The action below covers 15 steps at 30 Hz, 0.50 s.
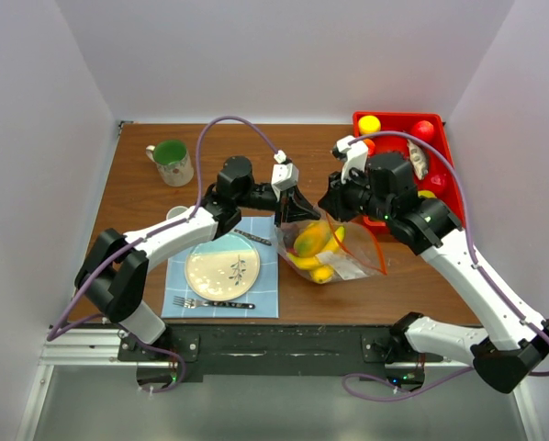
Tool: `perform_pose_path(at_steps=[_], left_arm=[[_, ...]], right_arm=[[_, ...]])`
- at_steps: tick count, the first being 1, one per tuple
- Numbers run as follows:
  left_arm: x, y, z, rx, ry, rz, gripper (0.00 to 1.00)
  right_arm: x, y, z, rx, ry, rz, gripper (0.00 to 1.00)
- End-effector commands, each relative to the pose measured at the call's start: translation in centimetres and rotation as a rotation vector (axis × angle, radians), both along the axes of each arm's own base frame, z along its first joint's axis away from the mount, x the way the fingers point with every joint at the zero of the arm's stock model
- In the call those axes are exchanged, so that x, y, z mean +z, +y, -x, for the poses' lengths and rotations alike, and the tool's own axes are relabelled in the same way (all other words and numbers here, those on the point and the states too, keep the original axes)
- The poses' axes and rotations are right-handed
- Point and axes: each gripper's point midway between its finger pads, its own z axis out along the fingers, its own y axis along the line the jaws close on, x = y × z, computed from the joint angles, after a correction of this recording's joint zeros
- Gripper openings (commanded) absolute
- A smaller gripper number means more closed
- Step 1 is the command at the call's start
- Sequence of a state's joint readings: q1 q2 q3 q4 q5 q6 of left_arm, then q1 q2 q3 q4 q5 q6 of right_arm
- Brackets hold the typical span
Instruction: Place the food in the zip-top bag and seal the zipper
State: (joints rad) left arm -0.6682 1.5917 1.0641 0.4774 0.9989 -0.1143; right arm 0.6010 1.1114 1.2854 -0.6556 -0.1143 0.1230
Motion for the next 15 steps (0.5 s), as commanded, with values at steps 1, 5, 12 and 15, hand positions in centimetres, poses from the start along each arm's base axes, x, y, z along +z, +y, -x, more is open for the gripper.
perform_pose_path(at_steps=[1, 5, 12, 15], left_arm=[[1.98, -0.33, -0.3, -0.002, -0.058, 0.039, 0.0], [2.19, -0.32, -0.37, 0.004, -0.056, 0.039, 0.0], [2.21, -0.31, -0.43, 0.003, -0.058, 0.038, 0.31], [2.3, -0.34, -0.48, 0.003, -0.06, 0.04, 0.37]], right_arm=[[1.52, -0.04, -0.3, -0.005, -0.056, -0.021, 0.13], [1.71, 0.18, -0.01, 0.012, -0.056, -0.032, 0.07], [1.73, 0.37, 0.09, 0.027, -0.055, -0.032, 0.02], [1.68, 0.36, 0.05, 0.027, -0.055, -0.03, 0.02]])
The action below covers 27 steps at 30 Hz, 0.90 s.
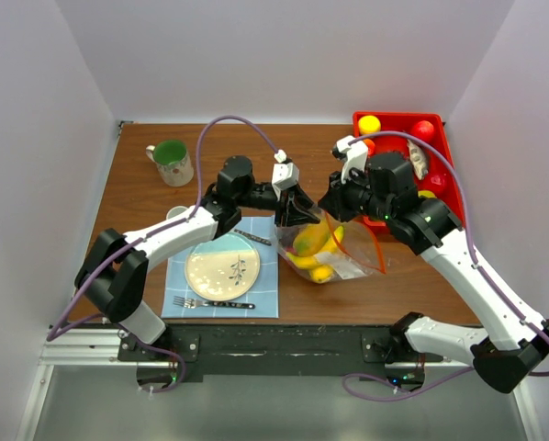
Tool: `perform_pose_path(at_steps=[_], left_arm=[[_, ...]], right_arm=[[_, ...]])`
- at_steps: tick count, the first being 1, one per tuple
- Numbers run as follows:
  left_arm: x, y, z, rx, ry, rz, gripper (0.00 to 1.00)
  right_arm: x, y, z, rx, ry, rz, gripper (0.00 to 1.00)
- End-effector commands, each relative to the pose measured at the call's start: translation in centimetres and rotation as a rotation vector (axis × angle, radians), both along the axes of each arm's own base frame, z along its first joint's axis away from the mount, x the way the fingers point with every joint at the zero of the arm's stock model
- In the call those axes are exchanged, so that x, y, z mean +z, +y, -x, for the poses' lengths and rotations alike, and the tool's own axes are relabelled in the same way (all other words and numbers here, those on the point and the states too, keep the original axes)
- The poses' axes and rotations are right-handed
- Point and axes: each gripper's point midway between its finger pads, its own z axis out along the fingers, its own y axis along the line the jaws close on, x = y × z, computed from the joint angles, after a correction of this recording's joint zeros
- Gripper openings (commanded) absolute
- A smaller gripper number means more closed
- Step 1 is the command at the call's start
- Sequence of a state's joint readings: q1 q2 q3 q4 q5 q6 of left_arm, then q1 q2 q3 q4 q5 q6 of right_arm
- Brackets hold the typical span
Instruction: Place the food in the zip-top bag and seal the zipper
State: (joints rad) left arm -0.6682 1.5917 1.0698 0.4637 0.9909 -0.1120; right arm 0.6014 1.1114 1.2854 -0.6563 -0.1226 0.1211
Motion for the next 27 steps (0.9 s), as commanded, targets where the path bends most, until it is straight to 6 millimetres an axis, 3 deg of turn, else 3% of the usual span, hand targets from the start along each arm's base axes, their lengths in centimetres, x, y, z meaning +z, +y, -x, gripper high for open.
perform_pose_path(at_steps=[1, 7, 12, 14, 17, 18, 20, 24, 27], left_arm=[[2.2, -0.4, -0.4, -0.004, -0.063, 0.044, 0.4], [3.0, -0.6, -0.7, -0.007, -0.073, 0.054, 0.47], [3.4, -0.8, -1.0, -0.011, -0.078, 0.058, 0.45], [3.3, -0.9, -1.2, -0.01, -0.074, 0.057, 0.41], [3.3, -0.9, -1.2, -0.014, -0.07, 0.059, 0.21], [3.2, -0.9, -1.2, -0.016, -0.066, 0.056, 0.08], [3.1, -0.8, -1.2, -0.016, -0.065, 0.055, 0.0], [2.9, -0.8, -1.4, -0.015, -0.061, 0.05, 0.0], [2.9, -0.8, -1.4, -0.015, -0.063, 0.051, 0.0]], right_arm=[[1.7, 0.3, -0.1, 0.02, -0.057, -0.028, 0.02], [1.6, 0.4, 0.0, 0.031, -0.053, -0.019, 0.01], [1.5, 0.3, -0.1, 0.029, -0.053, -0.012, 0.0], [1.6, 0.3, -0.1, 0.028, -0.054, -0.011, 0.0], [1.5, 0.2, -0.2, 0.025, -0.055, -0.005, 0.0], [1.4, 0.2, -0.2, 0.023, -0.055, 0.0, 0.0], [1.3, 0.0, -0.4, 0.012, -0.056, 0.005, 0.0], [1.2, -0.1, -0.5, 0.009, -0.063, 0.011, 0.03], [0.9, -0.1, -0.5, 0.013, -0.057, 0.016, 0.13]])
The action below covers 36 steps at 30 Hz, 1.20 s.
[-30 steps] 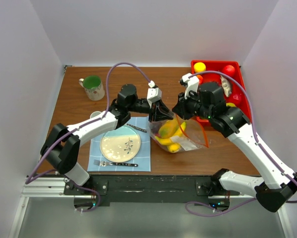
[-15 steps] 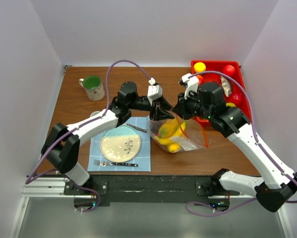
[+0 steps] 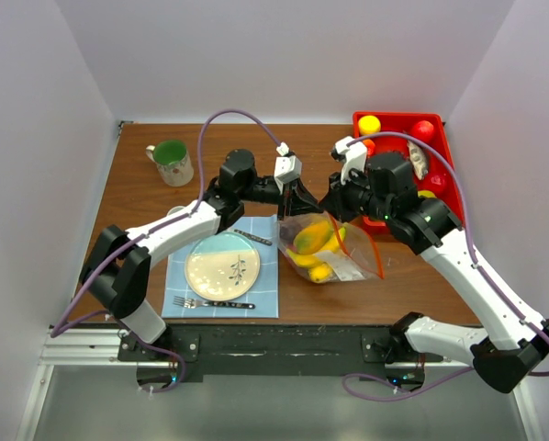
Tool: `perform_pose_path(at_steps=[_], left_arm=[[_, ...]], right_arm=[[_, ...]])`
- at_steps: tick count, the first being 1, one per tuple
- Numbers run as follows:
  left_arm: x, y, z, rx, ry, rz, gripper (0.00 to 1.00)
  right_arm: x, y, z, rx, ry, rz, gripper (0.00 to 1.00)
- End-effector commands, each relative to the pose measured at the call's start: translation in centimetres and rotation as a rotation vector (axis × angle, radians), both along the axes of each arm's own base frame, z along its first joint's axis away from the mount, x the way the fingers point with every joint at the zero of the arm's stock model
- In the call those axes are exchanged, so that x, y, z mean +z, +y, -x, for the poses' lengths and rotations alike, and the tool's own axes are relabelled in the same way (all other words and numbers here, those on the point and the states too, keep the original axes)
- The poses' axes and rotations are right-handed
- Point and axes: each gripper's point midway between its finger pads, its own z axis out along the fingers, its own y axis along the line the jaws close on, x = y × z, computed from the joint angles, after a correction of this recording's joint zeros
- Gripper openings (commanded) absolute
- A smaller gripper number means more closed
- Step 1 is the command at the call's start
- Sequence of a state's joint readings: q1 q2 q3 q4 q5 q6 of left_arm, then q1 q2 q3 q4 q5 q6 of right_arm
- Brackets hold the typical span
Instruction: Place the food in the zip-top bag and seal the zipper
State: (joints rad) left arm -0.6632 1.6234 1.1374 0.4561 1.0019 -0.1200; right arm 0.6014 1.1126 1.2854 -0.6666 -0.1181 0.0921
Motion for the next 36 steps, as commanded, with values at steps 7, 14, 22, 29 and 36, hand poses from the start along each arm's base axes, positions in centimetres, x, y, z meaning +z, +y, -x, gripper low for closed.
perform_pose_path(at_steps=[7, 14, 22, 29, 36], left_arm=[[2.0, -0.1, -0.5, -0.012, -0.053, 0.044, 0.0], [2.3, -0.1, -0.5, -0.01, -0.057, 0.051, 0.0], [2.7, 0.0, -0.7, -0.006, -0.06, 0.064, 0.0], [3.0, 0.4, -1.4, 0.019, -0.055, 0.088, 0.0], [3.3, 0.6, -3.7, 0.15, -0.035, 0.114, 0.0]], right_arm=[[0.7, 0.4, -0.4, 0.017, -0.038, -0.008, 0.34], [0.3, 0.3, -0.6, 0.009, -0.033, 0.006, 0.33], [-0.6, 0.0, -0.9, -0.001, -0.023, 0.036, 0.33], [-0.4, -0.1, -1.0, -0.016, -0.024, 0.033, 0.11], [-0.9, -0.3, -0.7, -0.024, -0.004, 0.036, 0.06]])
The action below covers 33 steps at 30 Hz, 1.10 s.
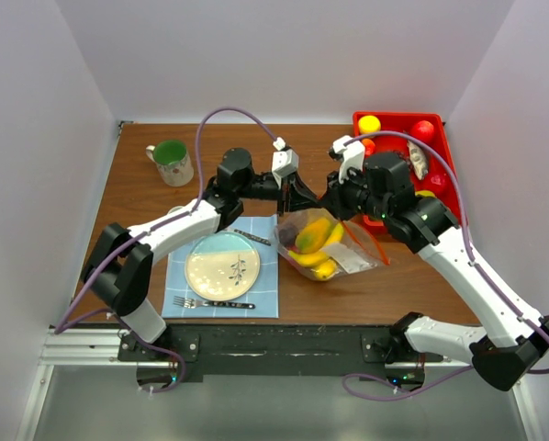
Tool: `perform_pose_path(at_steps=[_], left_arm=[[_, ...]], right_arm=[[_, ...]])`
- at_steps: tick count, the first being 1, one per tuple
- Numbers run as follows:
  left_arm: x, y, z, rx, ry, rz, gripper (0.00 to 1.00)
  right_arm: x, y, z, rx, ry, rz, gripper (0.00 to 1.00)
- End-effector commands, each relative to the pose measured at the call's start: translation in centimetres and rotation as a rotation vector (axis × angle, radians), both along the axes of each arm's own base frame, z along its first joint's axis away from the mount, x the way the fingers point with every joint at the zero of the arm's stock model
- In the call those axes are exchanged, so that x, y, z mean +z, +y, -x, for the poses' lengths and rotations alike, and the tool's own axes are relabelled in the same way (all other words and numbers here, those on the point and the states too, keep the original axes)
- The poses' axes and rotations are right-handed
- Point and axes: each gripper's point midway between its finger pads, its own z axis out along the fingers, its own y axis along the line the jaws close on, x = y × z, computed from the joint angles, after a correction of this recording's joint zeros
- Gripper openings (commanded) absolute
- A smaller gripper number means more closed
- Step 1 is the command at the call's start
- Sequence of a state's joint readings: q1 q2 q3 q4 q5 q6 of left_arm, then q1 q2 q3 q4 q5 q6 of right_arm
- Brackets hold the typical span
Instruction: Place the food in the zip-top bag and seal the zipper
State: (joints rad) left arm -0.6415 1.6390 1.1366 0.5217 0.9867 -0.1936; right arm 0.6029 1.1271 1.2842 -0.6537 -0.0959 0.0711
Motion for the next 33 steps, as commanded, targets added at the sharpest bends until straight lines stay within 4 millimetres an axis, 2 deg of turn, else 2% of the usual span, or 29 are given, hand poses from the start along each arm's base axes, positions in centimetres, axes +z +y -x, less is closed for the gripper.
perform_pose_path(at_steps=[1, 9, 18, 27, 28, 33], left_arm=[[2.9, 0.5, -3.0, 0.139, -0.066, 0.091, 0.0], [2.6, 1.1, -6.3, 0.296, -0.02, 0.104, 0.0], [1.8, 2.6, -12.1, 0.554, 0.036, 0.112, 0.0], [0.0, 4.3, -17.1, 0.763, 0.117, 0.104, 0.0], [-0.8, 4.7, -17.8, 0.802, 0.14, 0.094, 0.0], [-1.6, 5.5, -19.8, 0.876, 0.175, 0.089, 0.0]], right_arm=[[-0.8, -0.4, 0.0, -0.022, 0.016, 0.016, 0.06], [-2.0, -1.5, 0.1, -0.078, 0.042, 0.045, 0.04], [-2.9, -2.7, 0.8, -0.127, 0.071, 0.066, 0.03], [-3.3, -3.8, 1.8, -0.164, 0.095, 0.071, 0.03], [-3.3, -3.9, 2.0, -0.17, 0.103, 0.066, 0.03], [-3.6, -4.4, 2.8, -0.191, 0.133, 0.061, 0.03]])
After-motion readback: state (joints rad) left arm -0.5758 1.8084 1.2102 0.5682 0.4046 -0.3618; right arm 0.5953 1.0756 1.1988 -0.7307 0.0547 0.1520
